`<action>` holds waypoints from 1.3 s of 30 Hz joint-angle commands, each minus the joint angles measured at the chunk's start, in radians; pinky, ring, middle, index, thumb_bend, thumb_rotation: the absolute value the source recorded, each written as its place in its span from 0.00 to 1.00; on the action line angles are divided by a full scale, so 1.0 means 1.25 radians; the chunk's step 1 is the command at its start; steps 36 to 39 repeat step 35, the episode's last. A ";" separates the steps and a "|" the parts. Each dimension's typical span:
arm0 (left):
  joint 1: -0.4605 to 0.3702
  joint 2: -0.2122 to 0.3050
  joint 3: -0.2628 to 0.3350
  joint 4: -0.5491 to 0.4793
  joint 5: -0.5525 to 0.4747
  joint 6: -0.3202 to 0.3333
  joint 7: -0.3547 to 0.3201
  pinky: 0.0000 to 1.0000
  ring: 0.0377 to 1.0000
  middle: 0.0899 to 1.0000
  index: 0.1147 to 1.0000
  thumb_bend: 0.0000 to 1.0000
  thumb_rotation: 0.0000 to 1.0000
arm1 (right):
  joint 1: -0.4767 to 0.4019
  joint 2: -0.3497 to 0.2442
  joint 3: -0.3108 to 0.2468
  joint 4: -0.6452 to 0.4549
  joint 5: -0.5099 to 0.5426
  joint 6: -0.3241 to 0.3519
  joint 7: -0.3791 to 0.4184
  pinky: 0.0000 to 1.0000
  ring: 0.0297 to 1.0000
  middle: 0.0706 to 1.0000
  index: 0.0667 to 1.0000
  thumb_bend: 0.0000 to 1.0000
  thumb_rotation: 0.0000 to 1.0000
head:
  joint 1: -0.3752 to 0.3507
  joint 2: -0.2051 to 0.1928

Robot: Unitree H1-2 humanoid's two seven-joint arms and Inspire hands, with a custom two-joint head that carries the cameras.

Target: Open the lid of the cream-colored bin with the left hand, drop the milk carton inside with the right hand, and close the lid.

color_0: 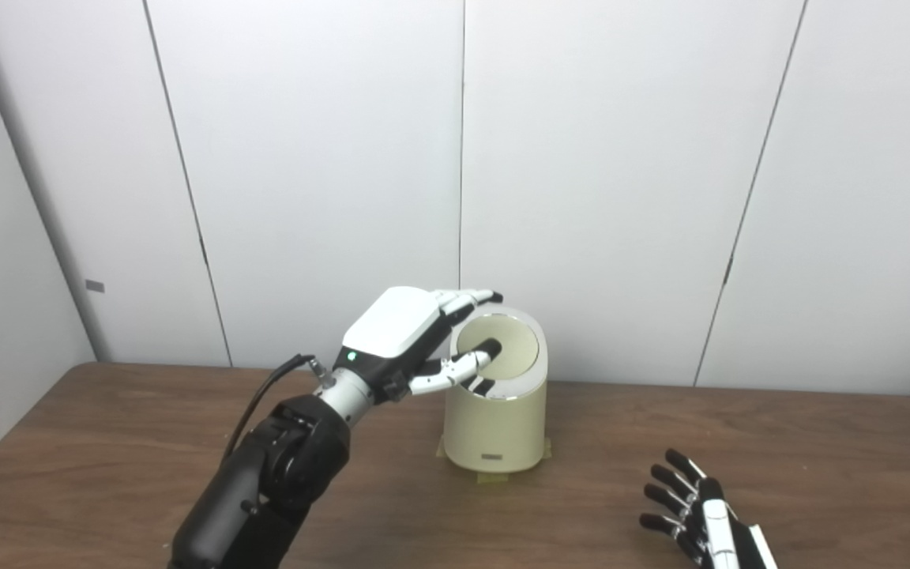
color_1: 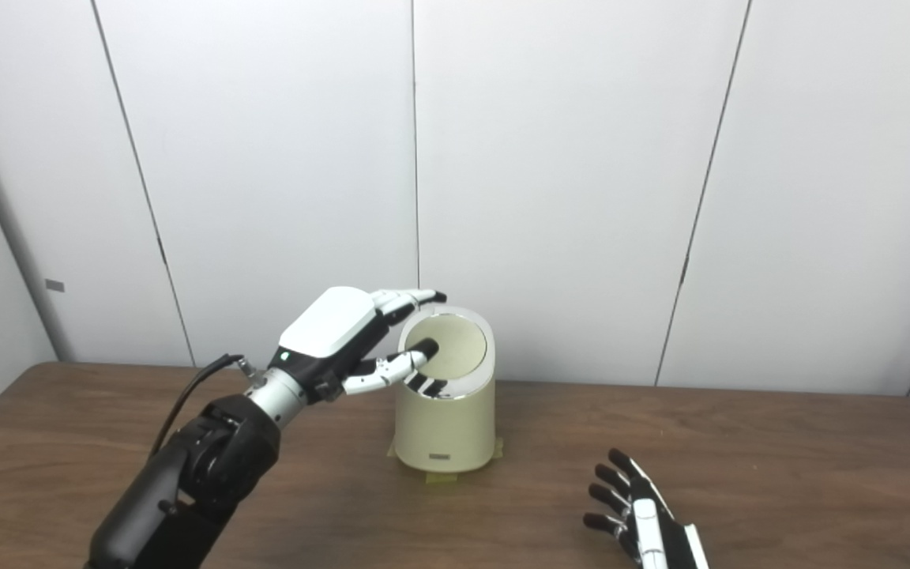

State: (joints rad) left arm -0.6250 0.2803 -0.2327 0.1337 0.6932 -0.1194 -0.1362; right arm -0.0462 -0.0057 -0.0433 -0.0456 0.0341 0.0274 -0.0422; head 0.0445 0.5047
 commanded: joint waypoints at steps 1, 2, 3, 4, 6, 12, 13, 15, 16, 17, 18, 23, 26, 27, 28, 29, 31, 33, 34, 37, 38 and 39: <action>-0.001 -0.007 0.044 -0.045 -0.065 0.040 0.002 0.79 0.87 0.90 0.90 0.37 0.98 | -0.014 0.005 -0.005 -0.020 -0.005 -0.041 -0.007 0.65 0.78 0.81 0.83 0.61 0.96 | 0.001 0.000; 0.018 -0.019 0.065 -0.064 -0.094 0.069 -0.002 0.80 0.88 0.90 0.90 0.38 0.97 | -0.014 0.006 -0.005 -0.021 -0.005 -0.043 -0.008 0.64 0.78 0.80 0.83 0.61 0.96 | 0.001 0.000; 0.036 -0.028 0.082 -0.078 -0.118 0.089 -0.004 0.81 0.89 0.91 0.91 0.36 0.98 | -0.016 0.006 -0.005 -0.021 -0.006 -0.044 -0.008 0.65 0.78 0.80 0.83 0.59 0.95 | 0.000 0.003; 0.048 -0.035 0.093 -0.087 -0.133 0.103 -0.005 0.82 0.89 0.92 0.91 0.35 0.98 | -0.017 0.006 -0.004 -0.021 -0.006 -0.044 -0.009 0.66 0.79 0.80 0.83 0.58 0.95 | -0.001 0.004; 0.080 -0.055 0.117 -0.112 -0.173 0.137 -0.005 0.83 0.90 0.92 0.91 0.34 0.99 | -0.020 0.004 -0.004 -0.019 -0.004 -0.044 -0.007 0.67 0.80 0.80 0.83 0.57 0.95 | -0.002 0.006; 0.183 -0.109 0.174 -0.164 -0.294 0.163 0.014 0.85 0.90 0.90 0.91 0.35 1.00 | -0.023 -0.007 -0.009 -0.022 0.017 -0.053 0.009 0.71 0.83 0.83 0.85 0.59 0.97 | 0.004 0.008; 0.203 -0.115 0.180 -0.176 -0.311 0.167 0.014 0.85 0.90 0.90 0.92 0.35 1.00 | -0.021 -0.010 -0.010 -0.027 0.022 -0.050 0.014 0.72 0.83 0.83 0.86 0.59 0.98 | 0.004 0.008; 0.243 -0.123 0.189 -0.207 -0.334 0.186 0.012 0.86 0.90 0.90 0.93 0.36 1.00 | -0.021 -0.018 -0.008 -0.034 0.017 -0.040 0.019 0.77 0.86 0.85 0.87 0.61 0.99 | -0.002 0.010; 0.261 -0.124 0.190 -0.221 -0.338 0.193 0.011 0.87 0.90 0.90 0.93 0.36 1.00 | -0.021 -0.022 -0.007 -0.038 0.013 -0.035 0.021 0.81 0.88 0.86 0.87 0.62 1.00 | -0.002 0.010; 0.281 -0.123 0.189 -0.235 -0.338 0.198 0.009 0.88 0.91 0.90 0.93 0.36 1.00 | -0.021 -0.027 -0.004 -0.042 0.008 -0.030 0.022 0.83 0.90 0.87 0.88 0.62 1.00 | -0.003 0.011; 0.307 -0.122 0.187 -0.253 -0.337 0.206 0.007 0.89 0.91 0.91 0.94 0.37 1.00 | -0.021 -0.032 -0.001 -0.047 0.003 -0.025 0.024 0.86 0.91 0.88 0.89 0.62 1.00 | -0.003 0.011; 0.406 -0.150 0.208 -0.312 -0.401 0.252 0.012 0.95 0.96 0.94 0.94 0.37 1.00 | -0.024 -0.048 0.006 -0.069 0.000 0.011 0.033 0.91 0.95 0.92 0.91 0.65 0.99 | 0.000 0.015; 0.436 -0.161 0.220 -0.314 -0.451 0.250 0.013 0.96 0.97 0.96 0.98 0.31 1.00 | -0.028 -0.055 0.006 -0.065 0.006 0.010 0.042 0.93 0.97 0.94 0.93 0.65 0.99 | 0.000 0.015; 0.442 -0.164 0.222 -0.310 -0.459 0.243 0.016 0.96 0.97 0.97 0.99 0.31 1.00 | -0.030 -0.056 0.005 -0.064 0.009 0.011 0.044 0.93 0.98 0.95 0.94 0.65 0.99 | 0.000 0.015; 0.450 -0.169 0.227 -0.306 -0.471 0.237 0.020 0.96 0.96 0.98 0.99 0.30 1.00 | -0.031 -0.056 0.004 -0.064 0.012 0.012 0.047 0.94 0.98 0.96 0.94 0.66 0.99 | 0.000 0.015; 0.457 -0.177 0.232 -0.304 -0.488 0.239 0.025 0.96 0.97 0.98 1.00 0.30 1.00 | -0.033 -0.057 0.003 -0.064 0.015 0.012 0.049 0.95 0.98 0.96 0.95 0.66 0.99 | -0.007 0.021; 0.469 -0.193 0.244 -0.305 -0.519 0.247 0.034 0.98 0.97 1.00 1.00 0.30 1.00 | -0.033 -0.060 0.001 -0.064 0.019 0.011 0.054 0.97 0.99 0.98 0.96 0.66 1.00 | -0.011 0.025; 0.479 -0.205 0.256 -0.310 -0.547 0.259 0.036 0.99 0.98 1.00 1.00 0.31 1.00 | -0.032 -0.063 0.002 -0.068 0.016 0.011 0.055 0.97 0.99 0.98 0.96 0.65 1.00 | -0.025 0.034; 0.483 -0.207 0.259 -0.313 -0.556 0.264 0.037 1.00 0.99 1.00 1.00 0.32 1.00 | -0.032 -0.064 0.003 -0.069 0.014 0.012 0.054 0.97 0.99 0.99 0.97 0.64 1.00 | -0.025 0.034; 0.487 -0.211 0.266 -0.314 -0.569 0.268 0.038 1.00 0.99 1.00 1.00 0.33 1.00 | -0.031 -0.066 0.003 -0.069 0.014 0.013 0.054 0.97 0.99 0.99 0.97 0.64 1.00 | -0.029 0.037; 0.487 -0.211 0.266 -0.314 -0.569 0.268 0.038 1.00 0.99 1.00 1.00 0.33 1.00 | -0.031 -0.066 0.003 -0.069 0.014 0.013 0.054 0.97 0.99 0.99 0.97 0.64 1.00 | -0.029 0.037; 0.487 -0.211 0.266 -0.314 -0.569 0.268 0.038 1.00 0.99 1.00 1.00 0.33 1.00 | -0.031 -0.066 0.003 -0.069 0.014 0.013 0.054 0.97 0.99 0.99 0.97 0.64 1.00 | -0.029 0.037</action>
